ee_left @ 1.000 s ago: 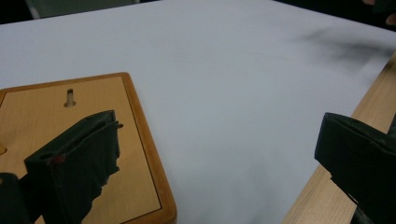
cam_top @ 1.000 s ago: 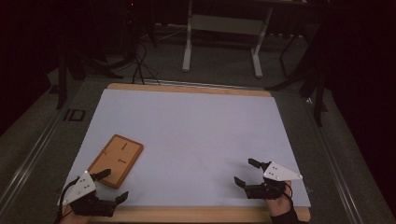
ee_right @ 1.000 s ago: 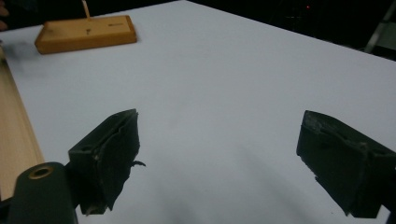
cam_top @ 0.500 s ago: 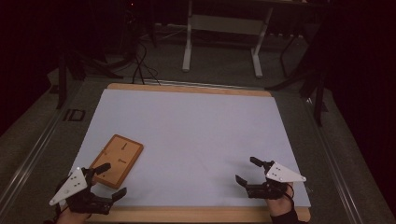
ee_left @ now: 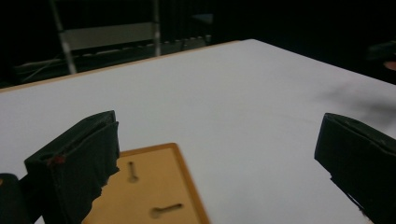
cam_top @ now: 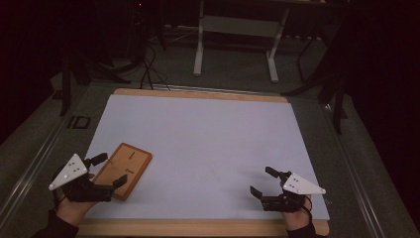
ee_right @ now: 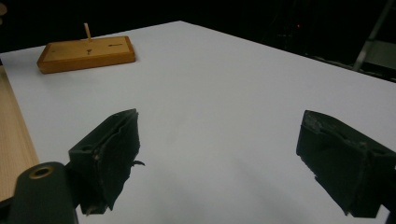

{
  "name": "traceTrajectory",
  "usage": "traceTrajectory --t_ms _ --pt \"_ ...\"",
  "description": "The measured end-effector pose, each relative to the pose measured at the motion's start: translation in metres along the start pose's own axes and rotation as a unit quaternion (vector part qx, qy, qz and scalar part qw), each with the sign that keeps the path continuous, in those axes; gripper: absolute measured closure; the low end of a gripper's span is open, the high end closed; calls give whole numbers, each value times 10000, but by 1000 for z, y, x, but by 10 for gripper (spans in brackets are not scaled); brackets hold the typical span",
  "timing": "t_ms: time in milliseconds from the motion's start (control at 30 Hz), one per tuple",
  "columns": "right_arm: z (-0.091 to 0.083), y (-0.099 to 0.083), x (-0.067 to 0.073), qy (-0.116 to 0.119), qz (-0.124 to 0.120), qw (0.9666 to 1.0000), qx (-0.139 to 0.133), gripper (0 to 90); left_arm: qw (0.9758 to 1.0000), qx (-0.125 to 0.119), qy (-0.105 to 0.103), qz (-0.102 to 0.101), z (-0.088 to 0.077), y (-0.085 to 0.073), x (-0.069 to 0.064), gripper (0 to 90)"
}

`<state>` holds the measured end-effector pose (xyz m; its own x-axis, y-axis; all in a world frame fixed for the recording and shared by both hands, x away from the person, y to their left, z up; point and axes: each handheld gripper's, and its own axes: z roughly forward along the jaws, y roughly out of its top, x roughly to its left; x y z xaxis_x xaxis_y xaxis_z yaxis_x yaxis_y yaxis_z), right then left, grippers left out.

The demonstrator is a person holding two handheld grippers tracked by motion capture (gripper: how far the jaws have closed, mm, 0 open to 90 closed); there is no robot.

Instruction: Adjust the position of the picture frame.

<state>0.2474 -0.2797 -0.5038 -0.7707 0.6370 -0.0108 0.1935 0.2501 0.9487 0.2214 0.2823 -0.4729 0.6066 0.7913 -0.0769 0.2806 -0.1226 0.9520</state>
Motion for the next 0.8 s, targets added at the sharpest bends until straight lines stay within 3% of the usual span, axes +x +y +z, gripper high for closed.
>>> traceTrajectory --t_ms 167,367,400,500,600,733,800 --pt "0 0 0 41 59 10000 -3 129 9993 100 271 -218 6 -1 23 22" --pt "1 0 1 142 62 9999 30 130 9961 297 638 -531 13 -15 50 97" --pt "1 0 1 142 69 9999 35 130 9957 337 608 -611 14 -18 53 126" --pt "1 -1 0 164 93 9998 27 130 9940 545 725 -615 18 -25 58 189" --pt "2 -1 -1 208 156 9997 30 131 9906 748 900 -703 23 -32 62 224" --pt "2 -1 0 248 148 9996 68 131 9880 984 953 -709 29 -40 65 348" --pt "2 -1 0 240 154 9996 68 131 9863 1103 907 -828 32 -44 67 372"
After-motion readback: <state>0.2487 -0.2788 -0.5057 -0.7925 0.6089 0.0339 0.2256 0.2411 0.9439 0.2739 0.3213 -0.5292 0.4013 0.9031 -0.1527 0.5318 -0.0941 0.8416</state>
